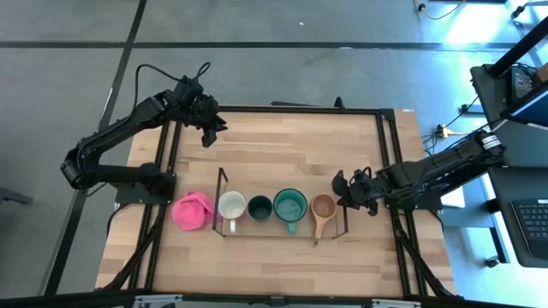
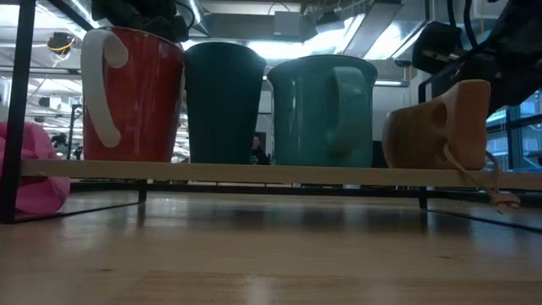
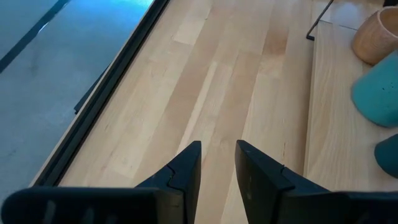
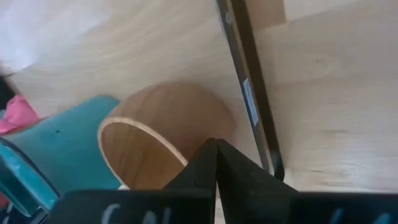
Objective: Stack small to large cups/mugs on shelf
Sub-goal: Adjust the shelf
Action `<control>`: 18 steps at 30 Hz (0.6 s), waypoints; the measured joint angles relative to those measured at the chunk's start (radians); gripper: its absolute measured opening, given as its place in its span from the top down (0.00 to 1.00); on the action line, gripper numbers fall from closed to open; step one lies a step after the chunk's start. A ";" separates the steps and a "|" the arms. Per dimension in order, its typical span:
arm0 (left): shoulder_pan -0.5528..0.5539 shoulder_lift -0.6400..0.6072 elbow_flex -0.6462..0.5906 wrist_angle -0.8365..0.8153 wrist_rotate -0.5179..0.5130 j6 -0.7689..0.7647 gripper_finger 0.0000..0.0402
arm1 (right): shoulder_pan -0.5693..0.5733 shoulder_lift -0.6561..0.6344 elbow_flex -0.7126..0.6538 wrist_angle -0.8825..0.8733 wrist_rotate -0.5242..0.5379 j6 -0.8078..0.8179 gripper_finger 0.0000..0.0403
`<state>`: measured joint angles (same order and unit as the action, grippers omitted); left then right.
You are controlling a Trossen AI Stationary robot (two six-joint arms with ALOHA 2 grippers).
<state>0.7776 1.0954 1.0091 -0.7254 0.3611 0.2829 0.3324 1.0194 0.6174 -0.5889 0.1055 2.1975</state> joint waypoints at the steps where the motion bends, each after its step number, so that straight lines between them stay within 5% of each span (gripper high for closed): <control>1: 0.000 0.000 0.000 0.000 0.000 0.000 0.77 | 0.002 0.014 0.000 0.013 0.002 0.000 0.98; 18: 0.000 0.000 0.000 -0.008 0.028 -0.002 0.77 | 0.008 0.047 0.003 -0.036 0.064 -0.012 0.98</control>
<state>0.7776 1.0954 1.0089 -0.7335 0.3888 0.2813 0.3405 1.0661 0.6205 -0.6247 0.1699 2.1853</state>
